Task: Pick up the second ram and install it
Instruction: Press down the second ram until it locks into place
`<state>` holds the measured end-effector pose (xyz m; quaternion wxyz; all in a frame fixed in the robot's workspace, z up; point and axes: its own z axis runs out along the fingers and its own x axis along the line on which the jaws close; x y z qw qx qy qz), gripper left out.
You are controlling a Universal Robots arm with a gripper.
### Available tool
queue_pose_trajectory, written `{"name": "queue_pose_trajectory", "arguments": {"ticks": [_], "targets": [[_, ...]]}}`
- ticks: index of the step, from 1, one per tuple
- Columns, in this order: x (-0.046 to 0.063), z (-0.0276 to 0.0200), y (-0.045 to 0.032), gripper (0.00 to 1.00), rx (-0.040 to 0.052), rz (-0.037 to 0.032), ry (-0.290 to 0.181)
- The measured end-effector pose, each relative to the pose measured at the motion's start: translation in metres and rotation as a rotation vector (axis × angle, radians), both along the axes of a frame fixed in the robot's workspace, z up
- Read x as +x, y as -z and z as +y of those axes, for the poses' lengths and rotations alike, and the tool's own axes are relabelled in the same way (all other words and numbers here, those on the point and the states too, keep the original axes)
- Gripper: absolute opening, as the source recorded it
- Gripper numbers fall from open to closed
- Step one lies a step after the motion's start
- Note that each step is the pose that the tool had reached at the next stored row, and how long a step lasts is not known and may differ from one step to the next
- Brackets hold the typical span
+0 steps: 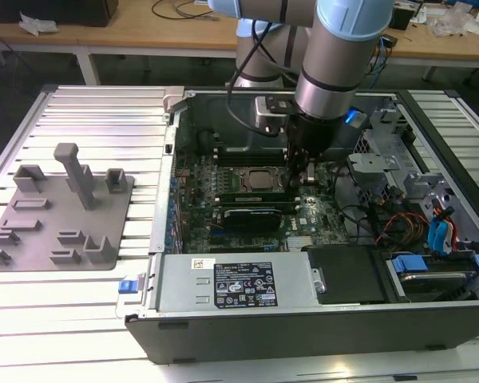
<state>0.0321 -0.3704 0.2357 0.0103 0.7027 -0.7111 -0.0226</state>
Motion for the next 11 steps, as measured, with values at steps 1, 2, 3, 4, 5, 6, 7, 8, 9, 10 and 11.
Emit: {"name": "queue_pose_trajectory", "arguments": {"ticks": [1,2,3,4,5,6,7,8,9,10,11], "targets": [[0.0,0.0002,0.0011,0.08,0.0001,0.0,0.0],[0.0,0.0003,0.0032,0.08,-0.0001,0.0,0.0],[0.0,0.0003,0.0042,0.08,-0.0005,0.0,0.0],[0.0,0.0003,0.0044,0.08,-0.0004,0.0001,0.0],[0.0,0.0004,0.0057,0.08,-0.0003,0.0,0.0],[0.0,0.0003,0.0062,0.08,-0.0004,0.0002,0.0],[-0.0001,0.0003,0.0064,0.08,-0.0002,0.0002,0.0],[0.0,0.0004,0.0064,0.08,-0.0001,0.0001,0.0],[-0.0001,0.0004,0.0064,0.08,-0.0001,0.0001,0.0],[0.0,0.0004,0.0061,0.08,0.0002,0.0,0.0],[-0.0001,0.0005,0.0016,0.08,0.0008,-0.0002,0.0]]}}
